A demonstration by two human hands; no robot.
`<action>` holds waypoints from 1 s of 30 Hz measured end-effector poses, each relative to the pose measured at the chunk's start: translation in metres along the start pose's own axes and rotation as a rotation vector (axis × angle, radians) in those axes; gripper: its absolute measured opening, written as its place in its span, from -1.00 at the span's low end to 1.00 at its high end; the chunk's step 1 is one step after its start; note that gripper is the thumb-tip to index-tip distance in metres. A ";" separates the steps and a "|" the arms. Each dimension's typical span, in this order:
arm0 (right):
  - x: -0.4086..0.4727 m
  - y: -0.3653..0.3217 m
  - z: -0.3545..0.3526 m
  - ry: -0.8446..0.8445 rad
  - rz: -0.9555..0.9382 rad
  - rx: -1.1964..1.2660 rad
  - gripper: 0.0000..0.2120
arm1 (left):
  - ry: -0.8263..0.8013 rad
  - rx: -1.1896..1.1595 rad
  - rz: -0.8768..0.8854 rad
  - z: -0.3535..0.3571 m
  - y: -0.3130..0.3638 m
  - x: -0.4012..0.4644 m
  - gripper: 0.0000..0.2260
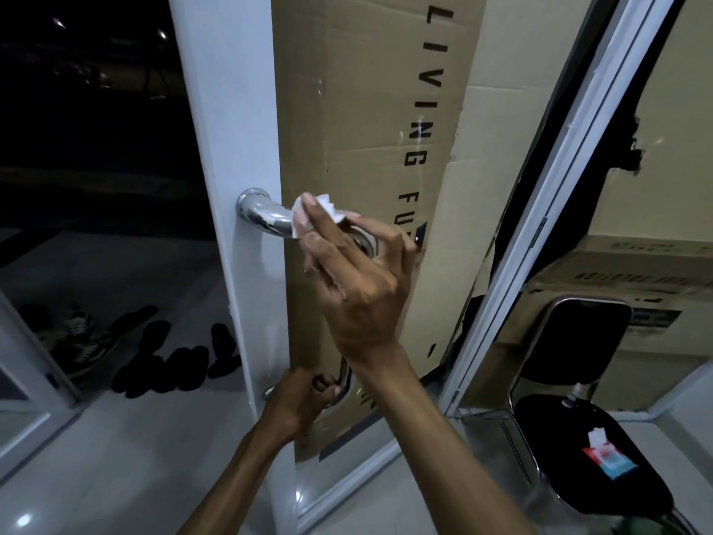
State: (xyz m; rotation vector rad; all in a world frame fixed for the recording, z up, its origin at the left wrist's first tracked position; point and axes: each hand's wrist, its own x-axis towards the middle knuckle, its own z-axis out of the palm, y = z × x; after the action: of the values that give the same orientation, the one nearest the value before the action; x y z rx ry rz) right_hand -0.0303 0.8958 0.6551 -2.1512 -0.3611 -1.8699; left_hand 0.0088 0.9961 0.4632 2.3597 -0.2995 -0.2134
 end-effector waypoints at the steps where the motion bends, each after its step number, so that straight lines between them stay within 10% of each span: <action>1: 0.005 -0.002 -0.001 -0.038 -0.029 -0.009 -0.74 | 0.004 0.008 0.007 0.000 -0.002 0.001 -0.73; 17: 0.076 -0.042 -0.001 -0.465 0.097 -0.118 -0.70 | 0.043 -0.202 0.102 -0.003 0.001 -0.019 -0.79; 30: 0.108 0.001 -0.011 -0.904 0.300 0.295 -0.73 | 0.147 -0.041 0.116 0.007 0.000 -0.019 -0.91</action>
State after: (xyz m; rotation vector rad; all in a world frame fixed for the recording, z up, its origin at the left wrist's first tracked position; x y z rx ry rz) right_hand -0.0258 0.8919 0.7634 -2.5181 -0.4108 -0.5633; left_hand -0.0110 0.9968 0.4593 2.2949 -0.3562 0.0091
